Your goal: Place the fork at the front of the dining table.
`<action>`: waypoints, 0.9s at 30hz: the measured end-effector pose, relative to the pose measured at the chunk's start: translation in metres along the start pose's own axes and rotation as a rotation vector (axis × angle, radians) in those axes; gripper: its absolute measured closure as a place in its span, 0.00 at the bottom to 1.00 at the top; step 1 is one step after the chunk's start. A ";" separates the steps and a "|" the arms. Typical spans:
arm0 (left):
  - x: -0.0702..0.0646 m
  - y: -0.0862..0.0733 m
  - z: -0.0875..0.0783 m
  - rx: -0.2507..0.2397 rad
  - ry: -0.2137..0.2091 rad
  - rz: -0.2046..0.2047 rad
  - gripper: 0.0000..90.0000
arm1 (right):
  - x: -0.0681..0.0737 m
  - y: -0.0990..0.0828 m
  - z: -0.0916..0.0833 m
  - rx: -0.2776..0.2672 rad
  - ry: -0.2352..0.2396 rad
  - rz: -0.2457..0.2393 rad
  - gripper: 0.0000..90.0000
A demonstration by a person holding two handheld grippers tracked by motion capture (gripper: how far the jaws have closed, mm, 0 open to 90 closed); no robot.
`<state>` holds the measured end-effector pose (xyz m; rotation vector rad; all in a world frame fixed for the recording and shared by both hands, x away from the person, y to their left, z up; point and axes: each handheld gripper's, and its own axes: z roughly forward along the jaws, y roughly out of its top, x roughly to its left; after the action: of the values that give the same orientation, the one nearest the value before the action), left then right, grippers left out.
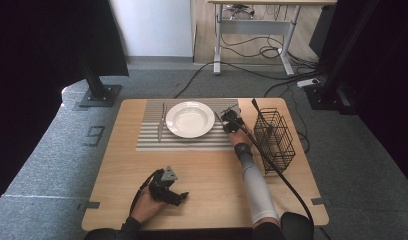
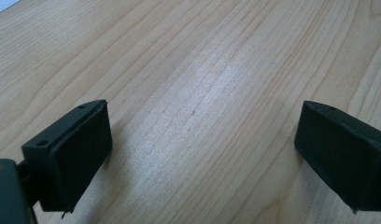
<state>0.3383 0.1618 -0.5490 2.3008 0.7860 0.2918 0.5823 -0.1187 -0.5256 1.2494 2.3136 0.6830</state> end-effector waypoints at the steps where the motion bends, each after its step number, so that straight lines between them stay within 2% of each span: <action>1: 0.000 0.000 0.000 0.000 0.000 0.000 0.04 | 0.000 0.000 -0.002 -0.003 0.002 0.002 0.86; 7: 0.000 0.000 0.000 -0.003 0.001 -0.002 0.04 | 0.000 -0.003 -0.021 -0.036 0.012 0.006 0.74; 9: 0.000 0.000 0.000 -0.001 0.001 0.000 0.04 | 0.002 -0.006 -0.029 -0.045 0.028 0.011 0.72; 16: 0.000 0.000 0.000 0.000 0.001 0.001 0.04 | 0.008 -0.018 -0.053 -0.079 0.092 0.012 0.78; 22: 0.000 0.000 0.000 0.000 0.001 0.000 0.04 | 0.012 -0.029 -0.051 -0.058 0.122 0.009 0.79; 27: 0.000 0.000 0.000 -0.001 0.001 -0.001 0.04 | 0.010 -0.034 -0.046 -0.041 0.112 0.018 0.77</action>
<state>0.3383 0.1616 -0.5491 2.2988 0.7874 0.2924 0.5294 -0.1365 -0.5106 1.2437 2.3673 0.8220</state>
